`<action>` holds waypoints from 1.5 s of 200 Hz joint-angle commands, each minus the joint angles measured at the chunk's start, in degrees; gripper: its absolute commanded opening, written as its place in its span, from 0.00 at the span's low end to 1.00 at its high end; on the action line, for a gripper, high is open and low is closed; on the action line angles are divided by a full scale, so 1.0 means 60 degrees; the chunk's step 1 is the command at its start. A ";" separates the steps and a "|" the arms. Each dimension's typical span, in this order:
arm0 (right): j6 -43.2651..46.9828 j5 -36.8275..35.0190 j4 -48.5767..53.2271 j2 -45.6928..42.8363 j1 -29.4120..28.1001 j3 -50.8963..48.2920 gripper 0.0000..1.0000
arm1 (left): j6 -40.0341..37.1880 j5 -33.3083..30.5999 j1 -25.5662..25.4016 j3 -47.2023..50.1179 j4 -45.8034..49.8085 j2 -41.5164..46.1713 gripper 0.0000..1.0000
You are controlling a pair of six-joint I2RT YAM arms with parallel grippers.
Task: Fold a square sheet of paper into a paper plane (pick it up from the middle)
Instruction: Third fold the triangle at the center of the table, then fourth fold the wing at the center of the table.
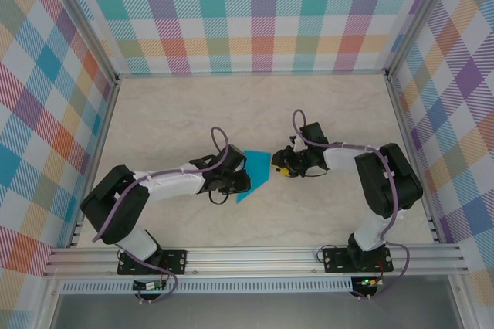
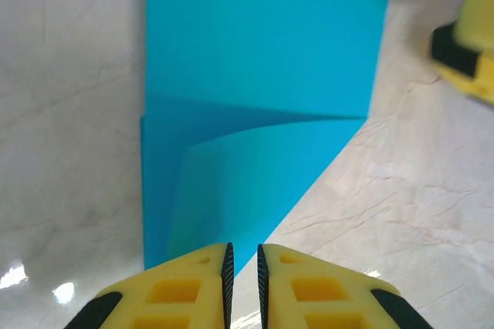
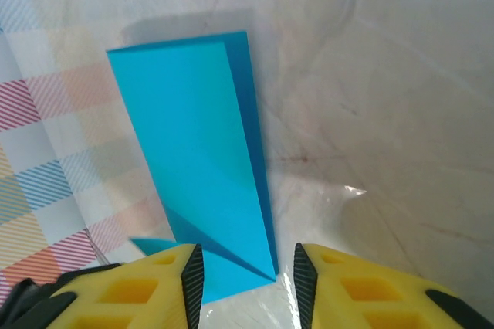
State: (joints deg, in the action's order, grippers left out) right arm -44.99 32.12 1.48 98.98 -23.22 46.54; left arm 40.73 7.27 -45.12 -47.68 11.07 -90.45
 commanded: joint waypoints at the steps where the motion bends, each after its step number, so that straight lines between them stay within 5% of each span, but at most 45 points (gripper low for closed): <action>1: -0.0001 0.0356 0.0405 0.0125 -0.0185 0.0309 0.40 | -0.0263 -0.0320 0.0286 -0.0304 0.0424 -0.0011 0.18; 117: -0.0470 -0.0417 0.0885 0.0410 -0.0731 0.0490 0.44 | -0.0383 -0.0308 0.0856 -0.0278 0.0583 -0.1433 0.13; 192: -0.1112 0.0757 -0.0261 0.0761 -0.0892 0.0827 0.38 | -0.0358 -0.0014 0.0879 -0.0036 0.0381 -0.1427 0.12; 300: 0.0408 0.0758 0.0909 0.1812 -0.0781 0.2364 0.40 | -0.0923 -0.0040 0.0884 0.0048 0.0638 -0.0342 0.18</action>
State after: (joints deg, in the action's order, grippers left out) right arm -46.09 35.27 3.86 107.63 -28.23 59.02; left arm 37.36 7.38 -40.29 -48.34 11.20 -95.24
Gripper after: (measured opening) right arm 0.403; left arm 0.167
